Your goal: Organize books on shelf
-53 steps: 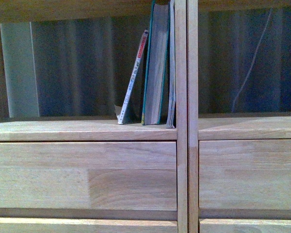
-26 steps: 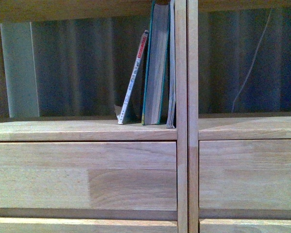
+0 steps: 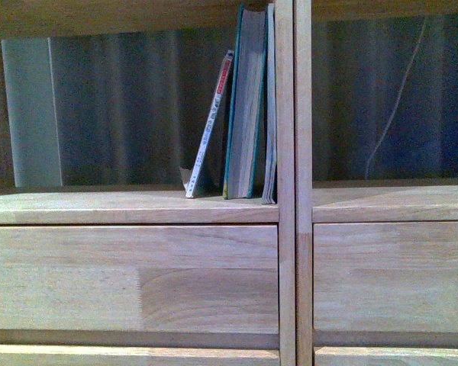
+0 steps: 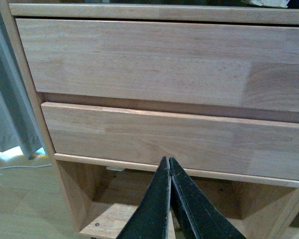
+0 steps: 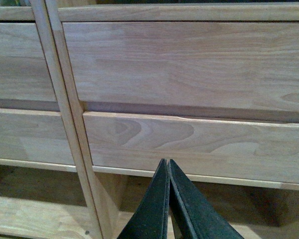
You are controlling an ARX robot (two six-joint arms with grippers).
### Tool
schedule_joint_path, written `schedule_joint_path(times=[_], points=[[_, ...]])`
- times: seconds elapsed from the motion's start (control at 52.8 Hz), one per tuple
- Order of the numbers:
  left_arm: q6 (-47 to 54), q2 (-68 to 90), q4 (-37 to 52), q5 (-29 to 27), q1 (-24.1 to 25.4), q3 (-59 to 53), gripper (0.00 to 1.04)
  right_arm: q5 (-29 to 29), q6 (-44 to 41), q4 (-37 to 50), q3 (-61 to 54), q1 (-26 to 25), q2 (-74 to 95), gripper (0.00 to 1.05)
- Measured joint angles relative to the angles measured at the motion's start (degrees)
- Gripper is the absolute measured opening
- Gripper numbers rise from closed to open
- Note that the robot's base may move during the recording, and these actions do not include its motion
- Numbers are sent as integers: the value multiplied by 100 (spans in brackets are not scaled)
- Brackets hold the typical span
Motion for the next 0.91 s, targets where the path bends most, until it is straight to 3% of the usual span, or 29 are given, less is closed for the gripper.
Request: schedule_joint_path(times=[0.454,0.549,0.871,0.909], points=[[0,-756,-763,0,0,0,3,-4,2,2,0,0,-13,3],[9,-1499,-1655,-2,0,2,3,0,2,2,0,0,-13,3],[11,-1705,-1740,-2,0,2,3,-4,2,2,0,0,-17,3],[13,-1705,-1740,-2,0,2,7,-4,-7,2,0,0,-17,9]])
